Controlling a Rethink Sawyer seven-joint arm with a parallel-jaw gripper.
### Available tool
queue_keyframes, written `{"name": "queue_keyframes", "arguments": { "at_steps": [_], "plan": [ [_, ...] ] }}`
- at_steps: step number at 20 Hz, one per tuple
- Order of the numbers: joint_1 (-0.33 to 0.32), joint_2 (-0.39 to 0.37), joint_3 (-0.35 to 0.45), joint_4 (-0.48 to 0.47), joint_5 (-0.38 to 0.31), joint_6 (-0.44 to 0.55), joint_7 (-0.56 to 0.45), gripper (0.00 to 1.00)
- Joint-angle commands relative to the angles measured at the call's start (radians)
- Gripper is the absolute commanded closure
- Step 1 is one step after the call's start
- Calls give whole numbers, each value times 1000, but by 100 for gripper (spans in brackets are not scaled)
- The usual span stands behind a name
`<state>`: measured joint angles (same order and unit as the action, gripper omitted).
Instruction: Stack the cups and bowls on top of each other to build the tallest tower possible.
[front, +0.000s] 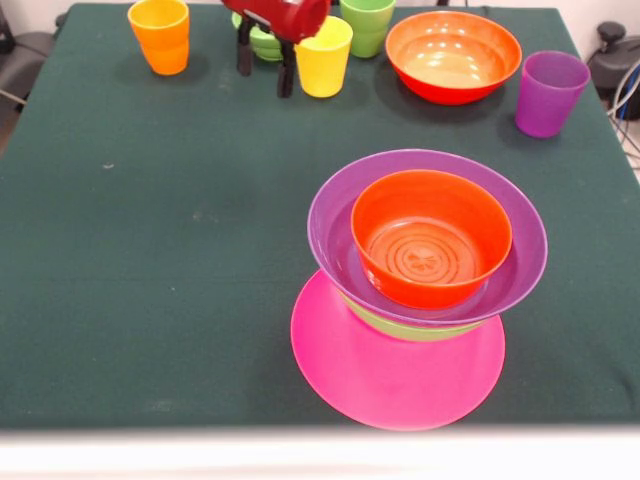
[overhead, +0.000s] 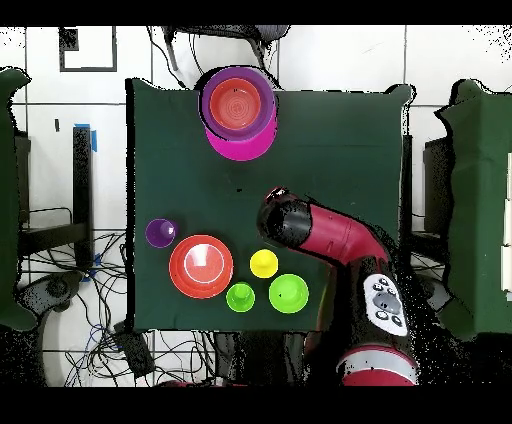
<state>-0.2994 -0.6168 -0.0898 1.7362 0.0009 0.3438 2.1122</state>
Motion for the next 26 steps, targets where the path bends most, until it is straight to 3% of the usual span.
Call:
{"name": "queue_keyframes", "arguments": {
  "at_steps": [1,10,26],
  "plan": [
    [-46,22,138,161,-115,-111,-21,0],
    [-109,65,157,209,-193,-193,1,0],
    [-161,-39,167,212,-231,-56,-39,0]
  ]
}}
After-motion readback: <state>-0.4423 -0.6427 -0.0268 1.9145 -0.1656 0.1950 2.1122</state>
